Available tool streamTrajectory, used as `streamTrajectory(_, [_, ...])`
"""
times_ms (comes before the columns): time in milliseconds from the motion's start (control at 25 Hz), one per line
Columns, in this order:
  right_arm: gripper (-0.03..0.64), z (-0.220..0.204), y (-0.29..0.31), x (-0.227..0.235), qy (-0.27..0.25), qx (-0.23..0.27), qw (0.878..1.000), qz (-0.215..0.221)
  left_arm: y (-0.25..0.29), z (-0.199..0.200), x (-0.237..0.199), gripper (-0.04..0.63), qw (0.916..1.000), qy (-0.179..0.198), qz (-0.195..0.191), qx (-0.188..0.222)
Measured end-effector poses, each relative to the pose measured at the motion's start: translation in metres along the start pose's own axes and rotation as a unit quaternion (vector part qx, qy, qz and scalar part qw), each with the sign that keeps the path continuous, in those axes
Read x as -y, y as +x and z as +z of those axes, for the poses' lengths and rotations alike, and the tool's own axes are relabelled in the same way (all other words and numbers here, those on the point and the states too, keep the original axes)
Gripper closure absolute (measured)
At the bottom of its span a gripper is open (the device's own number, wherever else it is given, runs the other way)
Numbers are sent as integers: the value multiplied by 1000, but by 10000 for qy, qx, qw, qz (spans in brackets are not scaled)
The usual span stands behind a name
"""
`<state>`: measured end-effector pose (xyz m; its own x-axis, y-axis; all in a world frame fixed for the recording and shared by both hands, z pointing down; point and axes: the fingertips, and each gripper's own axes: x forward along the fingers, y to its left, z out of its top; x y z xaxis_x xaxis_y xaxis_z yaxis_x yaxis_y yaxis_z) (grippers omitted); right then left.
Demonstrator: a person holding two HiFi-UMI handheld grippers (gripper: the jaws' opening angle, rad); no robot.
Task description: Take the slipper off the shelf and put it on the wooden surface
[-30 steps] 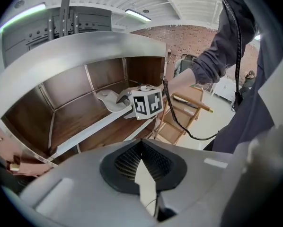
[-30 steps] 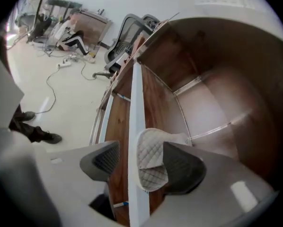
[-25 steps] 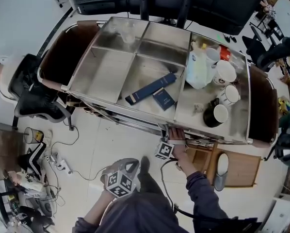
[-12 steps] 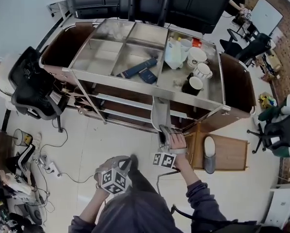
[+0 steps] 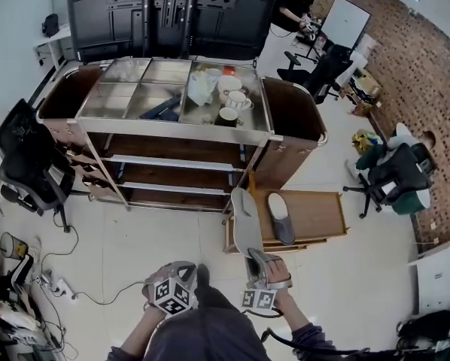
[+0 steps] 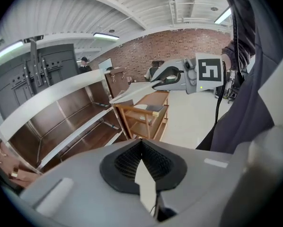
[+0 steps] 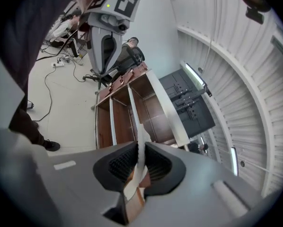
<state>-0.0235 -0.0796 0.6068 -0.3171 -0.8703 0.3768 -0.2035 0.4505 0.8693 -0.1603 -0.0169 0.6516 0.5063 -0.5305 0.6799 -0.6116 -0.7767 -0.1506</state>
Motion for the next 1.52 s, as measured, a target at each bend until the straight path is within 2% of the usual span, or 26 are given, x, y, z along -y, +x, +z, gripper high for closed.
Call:
streamTrajectory(240, [574, -77, -48, -5, 28, -470, 9989, -13, 29, 45, 61, 580, 9983, 409, -389, 143])
streamTrajectory(480, [574, -186, -56, -8, 93, -784, 9968, 114, 81, 84, 108, 580, 9969, 499, -603, -33])
streamTrajectory(600, [574, -252, -43, -9, 111, -847, 9959, 284, 115, 109, 122, 580, 9971, 488, -533, -222])
streamTrajectory(760, [574, -334, -12, -15, 46, -809, 9946, 643, 160, 154, 132, 580, 9986, 361, -235, -318])
streamTrajectory(920, [574, -398, 27, -35, -85, -736, 9912, 1097, 191, 185, 144, 580, 9987, 137, -50, -488])
streamTrajectory(1240, [560, -481, 81, -100, -780, -630, 9757, 1949, 205, 196, 169, 580, 9952, -129, 48, -971])
streamTrajectory(1360, [540, -496, 83, -126, -876, -679, 9732, 2017, 205, 192, 172, 580, 9929, -242, 86, -1157])
streamTrajectory(1440, [531, -500, 81, -126, -753, -793, 9746, 1952, 206, 191, 174, 580, 9921, -299, 87, -1218])
streamTrajectory(1520, [523, -492, 78, -115, -336, -767, 9797, 1821, 208, 189, 176, 580, 9914, -330, 61, -1269])
